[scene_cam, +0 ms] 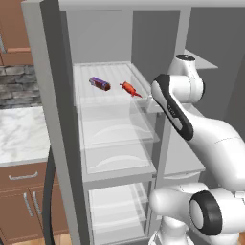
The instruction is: There's a fish in the fridge that needs to be moved to the freezer for freezing. Pick up the fish from the fridge, place it on any shelf in the freezer, and close the fridge and freezer doors when done.
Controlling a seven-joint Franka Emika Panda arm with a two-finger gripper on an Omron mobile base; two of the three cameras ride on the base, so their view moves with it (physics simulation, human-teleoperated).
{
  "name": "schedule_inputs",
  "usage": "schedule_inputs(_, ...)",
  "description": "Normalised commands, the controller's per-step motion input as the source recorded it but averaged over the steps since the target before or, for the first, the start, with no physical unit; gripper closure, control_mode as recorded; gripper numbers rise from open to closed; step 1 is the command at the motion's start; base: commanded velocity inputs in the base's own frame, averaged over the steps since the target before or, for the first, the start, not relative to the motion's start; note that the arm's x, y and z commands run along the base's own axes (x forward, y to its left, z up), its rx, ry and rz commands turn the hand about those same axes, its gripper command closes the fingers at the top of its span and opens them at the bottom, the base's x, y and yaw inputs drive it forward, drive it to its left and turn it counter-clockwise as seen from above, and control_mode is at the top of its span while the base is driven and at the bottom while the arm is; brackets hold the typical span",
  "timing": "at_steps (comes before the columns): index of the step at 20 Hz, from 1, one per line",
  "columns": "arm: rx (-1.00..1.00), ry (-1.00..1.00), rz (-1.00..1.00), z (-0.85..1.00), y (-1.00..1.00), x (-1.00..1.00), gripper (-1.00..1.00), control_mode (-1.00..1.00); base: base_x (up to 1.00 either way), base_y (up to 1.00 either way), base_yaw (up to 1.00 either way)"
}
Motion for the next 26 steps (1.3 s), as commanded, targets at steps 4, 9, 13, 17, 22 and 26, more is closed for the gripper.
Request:
schedule_inputs(4,-0.02,-0.04,0.06,0.0,0.17,-0.42,-1.0,-1.0,0.0,0.0,0.0)
schedule_inputs(9,-0.02,-0.22,0.14,0.05,0.41,-0.55,-1.0,-1.0,0.0,0.0,0.0)
schedule_inputs(13,-0.01,-0.28,0.06,0.31,0.19,-0.1,-1.0,-1.0,0.0,0.0,0.0)
schedule_inputs(17,0.0,-0.11,0.0,0.25,0.08,0.23,-1.0,-1.0,0.0,0.0,0.0)
schedule_inputs(22,0.0,-0.03,0.0,0.19,0.03,0.29,-1.0,-1.0,0.0,0.0,0.0)
schedule_inputs(26,0.0,0.0,0.0,0.19,0.09,0.37,-1.0,-1.0,0.0,0.0,0.0)
